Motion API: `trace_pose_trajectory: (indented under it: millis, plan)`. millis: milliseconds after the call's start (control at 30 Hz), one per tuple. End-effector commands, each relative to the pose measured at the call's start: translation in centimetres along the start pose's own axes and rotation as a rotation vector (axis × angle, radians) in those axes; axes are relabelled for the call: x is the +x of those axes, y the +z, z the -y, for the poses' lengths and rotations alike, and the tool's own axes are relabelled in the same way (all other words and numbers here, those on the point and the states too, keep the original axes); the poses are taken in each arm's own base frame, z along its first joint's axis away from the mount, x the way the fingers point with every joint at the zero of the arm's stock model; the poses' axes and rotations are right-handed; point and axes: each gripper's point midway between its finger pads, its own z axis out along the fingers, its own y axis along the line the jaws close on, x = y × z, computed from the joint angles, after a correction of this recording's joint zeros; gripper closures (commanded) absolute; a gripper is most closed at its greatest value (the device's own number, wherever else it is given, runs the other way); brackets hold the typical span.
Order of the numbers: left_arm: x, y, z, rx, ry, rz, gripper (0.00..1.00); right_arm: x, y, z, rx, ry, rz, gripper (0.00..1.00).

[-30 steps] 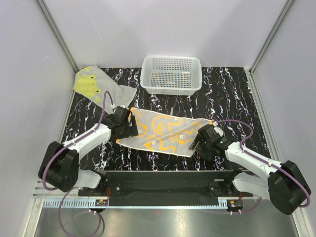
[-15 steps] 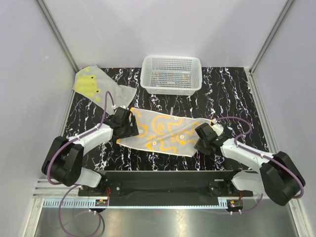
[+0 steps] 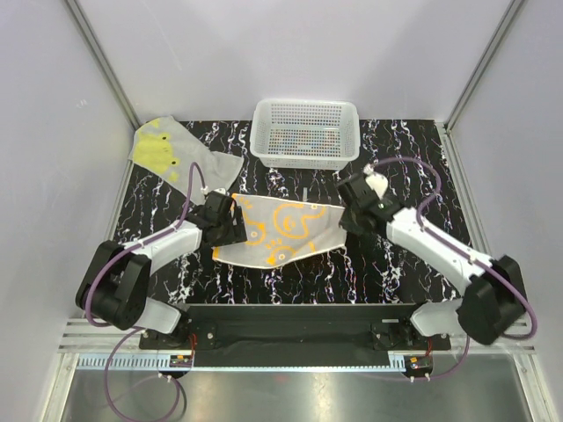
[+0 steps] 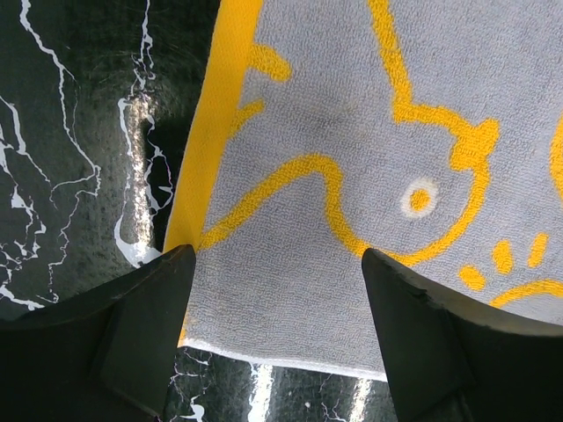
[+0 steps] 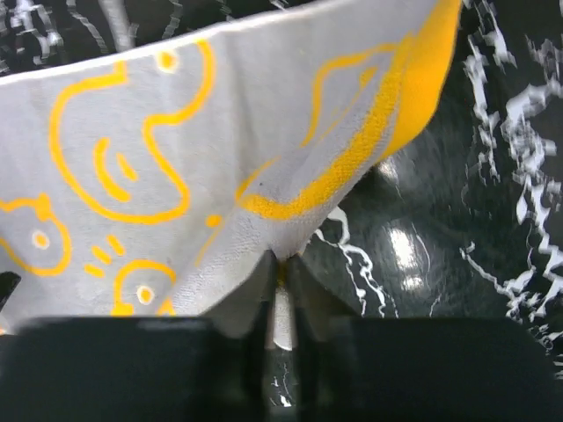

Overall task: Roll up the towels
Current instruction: Flatten the towel

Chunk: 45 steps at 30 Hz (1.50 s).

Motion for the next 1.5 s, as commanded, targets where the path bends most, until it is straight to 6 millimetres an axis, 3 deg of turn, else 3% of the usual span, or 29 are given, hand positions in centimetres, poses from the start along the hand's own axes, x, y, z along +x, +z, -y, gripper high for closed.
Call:
trace_pose_trajectory:
  millis: [0,33,67,100,167,267,433,567,633,667,800,1000,1100,1300,1467]
  plan:
    - [-1.3,0.2,0.8,0.034,0.013,0.042,0.19,-0.8,-0.6,-1.0,0.054,-0.191,-0.083,0.79]
    - [-1.2,0.3,0.7,0.034,0.013,0.039,0.19,0.0,1.1,-0.7,0.111,-0.253,-0.133,0.41]
    - [-1.3,0.2,0.8,0.036,0.015,0.041,0.19,-0.3,1.4,-0.9,0.137,-0.275,-0.148,0.01]
    - [-1.2,0.3,0.7,0.034,0.015,0.039,0.19,0.0,2.0,-0.5,0.176,-0.292,-0.162,0.0]
    - [-1.3,0.2,0.8,0.04,0.016,0.039,0.19,1.4,3.9,0.1,0.219,-0.298,-0.201,0.0]
    - [-1.1,0.2,0.8,0.043,0.021,0.035,0.19,3.0,4.3,-0.1,0.145,-0.228,-0.211,0.0]
    - [-1.2,0.3,0.9,0.046,0.019,0.037,0.19,2.2,2.3,-0.2,0.064,-0.142,-0.133,0.0]
    - [-1.1,0.3,0.9,0.046,0.019,0.035,0.2,2.4,2.4,0.0,0.023,-0.114,-0.099,0.01]
    - [-1.2,0.2,0.9,0.046,0.019,0.04,0.2,2.6,2.9,-0.1,0.01,-0.1,-0.093,0.09]
    - [-1.2,0.2,0.9,0.045,0.019,0.041,0.2,2.7,3.6,-0.1,-0.003,-0.087,-0.084,0.21]
    - [-1.1,0.3,0.7,0.036,0.012,0.041,0.21,3.1,5.4,0.5,-0.025,-0.026,-0.096,0.39]
    - [-1.2,0.5,0.6,0.024,0.008,0.039,0.21,2.1,7.5,1.6,-0.078,0.075,-0.108,0.38]
    - [-1.2,0.5,0.6,0.022,0.008,0.037,0.21,2.1,8.5,1.2,-0.118,0.073,-0.117,0.38]
    - [-1.2,0.6,0.5,0.015,0.006,0.034,0.2,3.3,9.9,0.9,-0.138,0.076,-0.161,0.4]
    - [-1.2,0.7,0.4,0.009,0.006,0.03,0.2,3.6,10.1,0.9,-0.142,0.07,-0.171,0.52]
